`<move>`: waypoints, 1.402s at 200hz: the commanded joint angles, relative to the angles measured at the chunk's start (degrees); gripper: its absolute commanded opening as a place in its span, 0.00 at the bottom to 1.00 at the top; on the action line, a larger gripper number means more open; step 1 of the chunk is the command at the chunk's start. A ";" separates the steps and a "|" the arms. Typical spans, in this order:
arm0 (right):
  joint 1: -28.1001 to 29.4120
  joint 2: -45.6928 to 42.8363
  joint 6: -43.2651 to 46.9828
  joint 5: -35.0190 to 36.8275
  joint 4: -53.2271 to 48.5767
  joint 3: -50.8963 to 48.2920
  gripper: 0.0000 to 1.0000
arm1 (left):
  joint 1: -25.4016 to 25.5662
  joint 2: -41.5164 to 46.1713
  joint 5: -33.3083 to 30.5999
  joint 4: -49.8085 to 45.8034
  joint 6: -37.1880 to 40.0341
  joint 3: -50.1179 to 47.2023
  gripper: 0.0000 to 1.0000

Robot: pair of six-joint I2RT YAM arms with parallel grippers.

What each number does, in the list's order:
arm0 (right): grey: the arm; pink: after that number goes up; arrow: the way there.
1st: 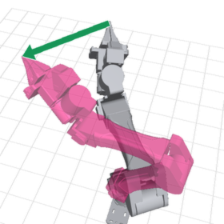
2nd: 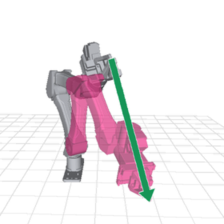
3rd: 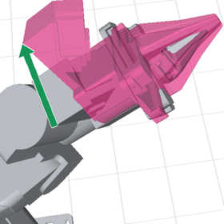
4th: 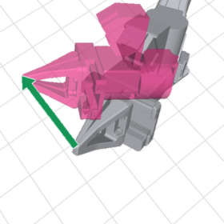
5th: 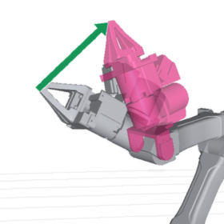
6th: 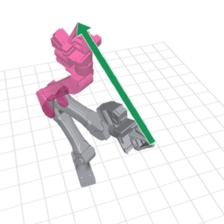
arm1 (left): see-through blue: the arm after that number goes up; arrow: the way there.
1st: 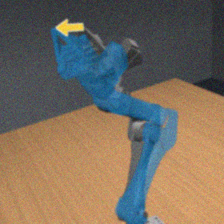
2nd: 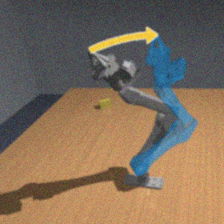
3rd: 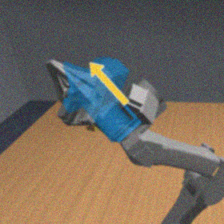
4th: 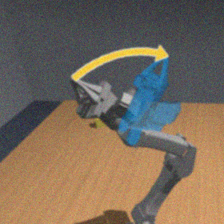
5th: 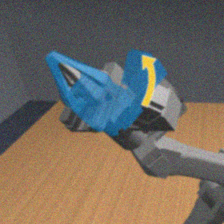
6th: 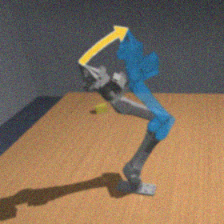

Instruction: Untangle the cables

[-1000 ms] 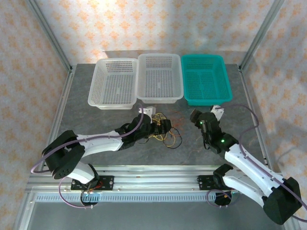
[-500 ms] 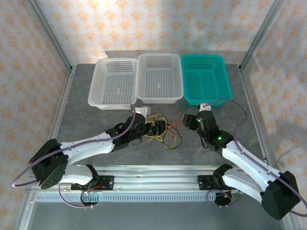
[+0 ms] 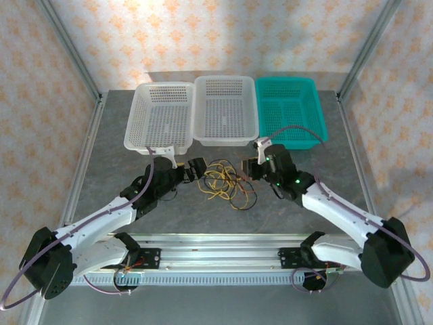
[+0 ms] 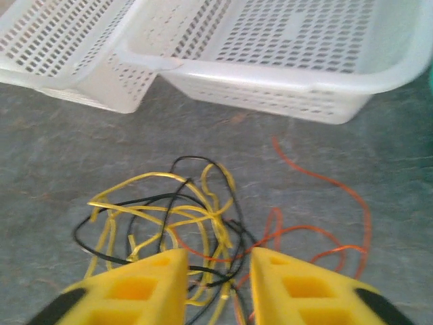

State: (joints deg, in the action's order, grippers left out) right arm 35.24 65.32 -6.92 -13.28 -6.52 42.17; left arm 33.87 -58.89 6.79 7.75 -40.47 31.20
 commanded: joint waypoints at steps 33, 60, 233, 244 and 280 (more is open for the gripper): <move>3.08 11.34 -13.43 -2.63 -6.37 10.52 0.21 | -3.26 -0.17 2.11 2.53 -2.33 -3.60 0.99; 5.18 18.12 -17.63 -2.47 -10.13 14.79 0.24 | -4.90 0.36 3.64 5.79 -4.41 -6.41 0.99; 7.38 31.04 -19.41 2.39 -11.17 20.31 0.14 | -5.78 -7.98 7.37 8.78 -1.81 -5.13 0.99; 7.38 30.40 -19.22 2.53 -11.23 20.19 0.10 | -5.62 -8.95 7.40 8.98 -1.97 -4.63 0.99; 7.38 25.29 -16.66 3.24 -9.38 18.34 0.00 | -4.30 -12.66 5.55 8.16 -1.75 -0.78 0.99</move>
State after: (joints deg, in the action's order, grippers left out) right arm 42.35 95.35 -25.71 -11.97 -17.10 60.99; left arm 28.51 -69.52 13.28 14.83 -43.44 26.41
